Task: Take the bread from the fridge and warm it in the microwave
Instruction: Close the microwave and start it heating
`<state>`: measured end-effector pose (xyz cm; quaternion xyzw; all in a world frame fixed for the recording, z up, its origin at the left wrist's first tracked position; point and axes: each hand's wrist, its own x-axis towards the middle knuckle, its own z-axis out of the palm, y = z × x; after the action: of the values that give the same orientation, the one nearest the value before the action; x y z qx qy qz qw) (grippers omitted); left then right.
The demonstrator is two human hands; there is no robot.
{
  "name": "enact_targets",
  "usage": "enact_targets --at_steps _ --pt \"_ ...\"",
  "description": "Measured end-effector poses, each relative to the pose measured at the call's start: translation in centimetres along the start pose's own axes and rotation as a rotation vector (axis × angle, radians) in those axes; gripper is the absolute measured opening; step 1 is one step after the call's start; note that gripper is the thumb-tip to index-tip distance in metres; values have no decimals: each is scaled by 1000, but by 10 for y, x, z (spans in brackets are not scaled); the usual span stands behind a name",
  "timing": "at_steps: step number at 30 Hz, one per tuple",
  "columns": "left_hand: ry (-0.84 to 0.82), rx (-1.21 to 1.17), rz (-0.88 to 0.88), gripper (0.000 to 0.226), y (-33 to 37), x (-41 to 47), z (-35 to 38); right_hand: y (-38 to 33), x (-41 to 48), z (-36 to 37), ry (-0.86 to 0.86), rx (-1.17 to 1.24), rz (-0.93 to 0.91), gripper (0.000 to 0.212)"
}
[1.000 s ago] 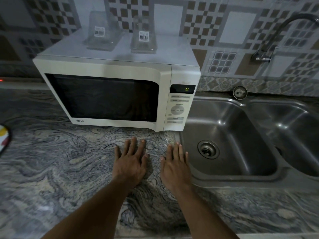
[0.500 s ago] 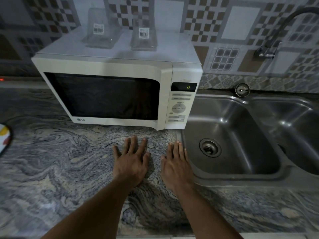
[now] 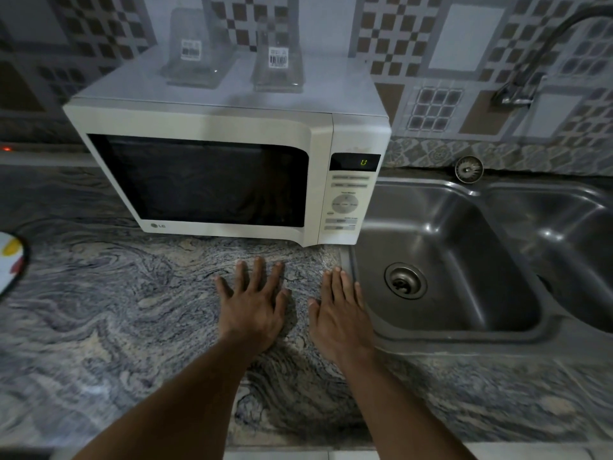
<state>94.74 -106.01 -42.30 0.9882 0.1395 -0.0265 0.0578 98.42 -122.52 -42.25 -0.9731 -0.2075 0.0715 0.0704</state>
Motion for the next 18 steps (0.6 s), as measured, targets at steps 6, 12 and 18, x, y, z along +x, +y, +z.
enact_targets --at_steps 6,12,18 --pt "2 5 6 59 0 -2 0 1 1 0 -10 5 2 85" --pt "2 0 6 59 0 0 1 1 1 1 -7 -2 8 82" --pt "6 1 11 59 -1 -1 1 1 1 2 3 -7 15 75"
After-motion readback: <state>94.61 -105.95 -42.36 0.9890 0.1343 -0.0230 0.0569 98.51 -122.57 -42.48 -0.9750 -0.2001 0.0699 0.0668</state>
